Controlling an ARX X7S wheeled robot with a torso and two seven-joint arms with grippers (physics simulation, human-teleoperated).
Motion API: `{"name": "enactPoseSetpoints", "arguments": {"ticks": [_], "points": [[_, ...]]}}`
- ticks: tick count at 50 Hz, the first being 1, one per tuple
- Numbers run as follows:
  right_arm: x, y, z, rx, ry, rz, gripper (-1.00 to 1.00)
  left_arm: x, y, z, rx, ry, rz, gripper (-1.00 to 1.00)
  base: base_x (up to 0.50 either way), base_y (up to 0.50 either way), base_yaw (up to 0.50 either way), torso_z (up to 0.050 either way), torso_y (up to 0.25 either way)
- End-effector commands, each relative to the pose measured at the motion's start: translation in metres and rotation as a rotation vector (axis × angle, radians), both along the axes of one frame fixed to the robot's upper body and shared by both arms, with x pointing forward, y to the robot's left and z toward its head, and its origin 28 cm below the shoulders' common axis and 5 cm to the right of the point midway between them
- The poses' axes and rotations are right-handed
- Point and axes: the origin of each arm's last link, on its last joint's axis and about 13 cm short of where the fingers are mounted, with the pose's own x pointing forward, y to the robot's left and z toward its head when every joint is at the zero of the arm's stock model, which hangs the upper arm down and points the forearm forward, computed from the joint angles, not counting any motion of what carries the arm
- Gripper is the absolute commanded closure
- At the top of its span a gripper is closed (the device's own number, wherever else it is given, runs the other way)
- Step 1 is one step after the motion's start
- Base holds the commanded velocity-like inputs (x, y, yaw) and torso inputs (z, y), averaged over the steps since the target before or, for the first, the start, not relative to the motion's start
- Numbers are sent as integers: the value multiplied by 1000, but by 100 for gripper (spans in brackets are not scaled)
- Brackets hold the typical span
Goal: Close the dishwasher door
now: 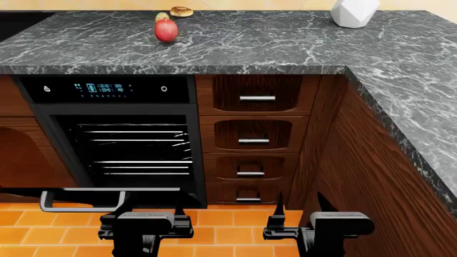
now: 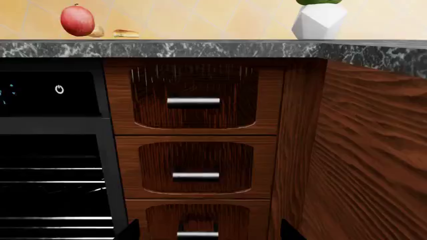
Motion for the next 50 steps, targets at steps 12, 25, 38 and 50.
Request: {"name": "enactPoseSetpoints", "arguments": {"ticks": [12,25,38,50], "points": [[-3,2,2,11,33,55,-100,0,2,6,-11,4,3,-100,0,0,0,0,0],[-27,-8,-1,22,8,63,-100,-28,-4,9,19,-13,-34,-100,0,0,0,0,0],[-77,-21,-19,-3,-51,45,-100,-79,-7,0,42,-52,7,-100,0,0,0,0,0],[-113,-26,-37,-8,-58,43,-100,-121,-5,-16,41,-47,51,-100,0,0,0,0,0]]}}
